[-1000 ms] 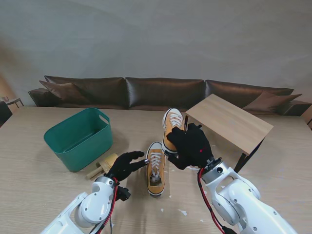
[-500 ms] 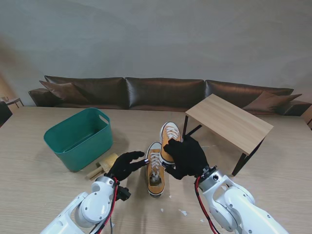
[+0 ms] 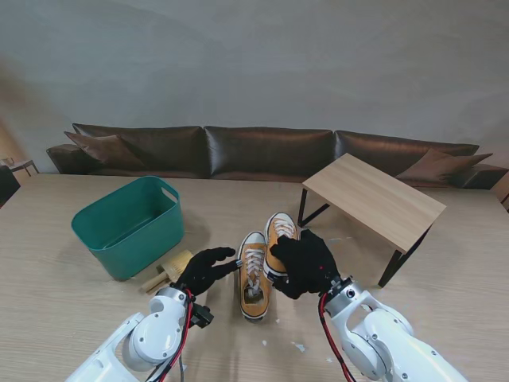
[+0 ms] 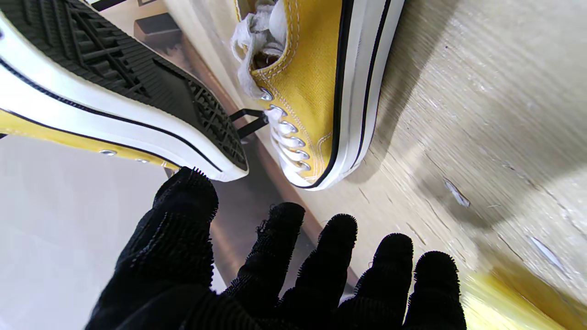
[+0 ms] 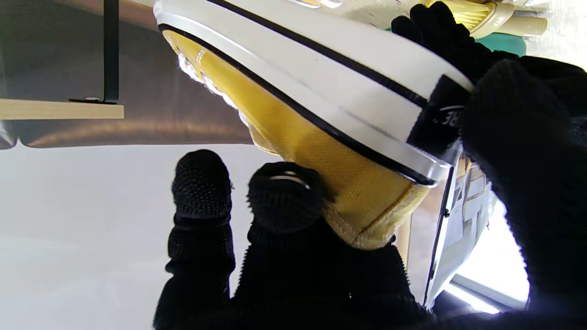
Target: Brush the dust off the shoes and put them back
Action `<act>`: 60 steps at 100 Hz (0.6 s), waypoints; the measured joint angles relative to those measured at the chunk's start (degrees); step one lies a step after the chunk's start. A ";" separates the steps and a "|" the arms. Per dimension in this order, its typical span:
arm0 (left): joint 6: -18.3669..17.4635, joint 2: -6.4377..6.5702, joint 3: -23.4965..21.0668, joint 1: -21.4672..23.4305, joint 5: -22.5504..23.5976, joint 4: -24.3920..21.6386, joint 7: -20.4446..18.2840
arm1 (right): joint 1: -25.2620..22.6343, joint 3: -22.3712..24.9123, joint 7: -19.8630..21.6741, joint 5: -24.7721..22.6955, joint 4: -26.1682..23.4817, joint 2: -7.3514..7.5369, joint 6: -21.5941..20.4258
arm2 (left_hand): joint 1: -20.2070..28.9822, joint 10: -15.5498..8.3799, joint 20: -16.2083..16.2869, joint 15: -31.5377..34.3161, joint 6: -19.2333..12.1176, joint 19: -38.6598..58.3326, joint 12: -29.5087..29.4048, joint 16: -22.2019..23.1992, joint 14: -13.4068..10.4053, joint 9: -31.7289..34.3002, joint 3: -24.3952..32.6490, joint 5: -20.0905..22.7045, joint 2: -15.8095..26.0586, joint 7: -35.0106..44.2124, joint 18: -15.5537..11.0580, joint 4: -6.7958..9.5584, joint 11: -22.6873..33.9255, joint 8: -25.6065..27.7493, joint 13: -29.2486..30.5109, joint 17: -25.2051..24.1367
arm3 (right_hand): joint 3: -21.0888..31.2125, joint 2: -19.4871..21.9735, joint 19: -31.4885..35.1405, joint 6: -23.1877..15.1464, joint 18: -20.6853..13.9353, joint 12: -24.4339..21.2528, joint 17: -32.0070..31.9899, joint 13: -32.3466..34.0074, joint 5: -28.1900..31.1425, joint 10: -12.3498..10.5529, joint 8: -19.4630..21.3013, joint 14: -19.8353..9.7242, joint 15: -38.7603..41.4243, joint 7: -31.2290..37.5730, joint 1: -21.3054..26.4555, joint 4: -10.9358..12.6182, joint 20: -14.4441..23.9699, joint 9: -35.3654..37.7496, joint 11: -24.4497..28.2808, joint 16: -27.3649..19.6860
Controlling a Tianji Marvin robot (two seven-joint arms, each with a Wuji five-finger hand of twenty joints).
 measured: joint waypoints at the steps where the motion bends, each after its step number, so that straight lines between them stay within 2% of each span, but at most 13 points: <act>1: 0.01 0.00 0.00 -0.01 0.00 0.00 -0.01 | 0.02 -0.01 0.00 0.02 0.08 0.00 -0.01 | 0.00 0.00 0.00 0.00 0.00 0.00 0.00 0.00 0.00 0.00 0.00 0.00 0.00 0.00 0.00 0.00 0.00 0.00 0.00 0.00 | 0.00 0.00 0.00 0.00 0.00 0.00 0.00 0.00 0.00 0.00 0.00 0.00 0.00 0.00 0.00 0.00 0.00 0.00 0.00 0.00; 25: 0.25 0.00 0.19 -0.28 -0.21 0.14 -0.32 | 1.11 -0.60 0.71 0.84 2.27 0.01 -0.36 | -0.01 0.00 0.01 0.00 0.00 0.00 0.00 0.00 0.01 0.00 0.00 0.00 0.00 0.00 0.00 0.00 0.00 0.00 0.00 0.00 | 0.02 0.00 0.01 0.00 0.00 -0.03 0.00 0.00 0.00 0.00 -0.01 0.00 0.08 0.00 0.00 0.00 -0.01 0.00 0.01 -0.01; 60: 0.39 -0.01 0.30 -0.43 -0.27 0.36 -0.37 | 5.25 -3.34 2.65 0.66 6.97 0.42 -1.12 | -0.01 0.00 0.01 0.00 0.00 0.00 0.00 0.00 0.01 0.00 -0.01 0.00 0.00 0.00 0.00 0.00 0.00 0.00 0.00 -0.01 | 0.02 0.00 0.01 0.00 -0.03 -0.08 0.00 0.00 -0.01 0.00 -0.34 -0.10 0.09 0.00 0.00 0.00 -0.02 0.00 0.01 -0.48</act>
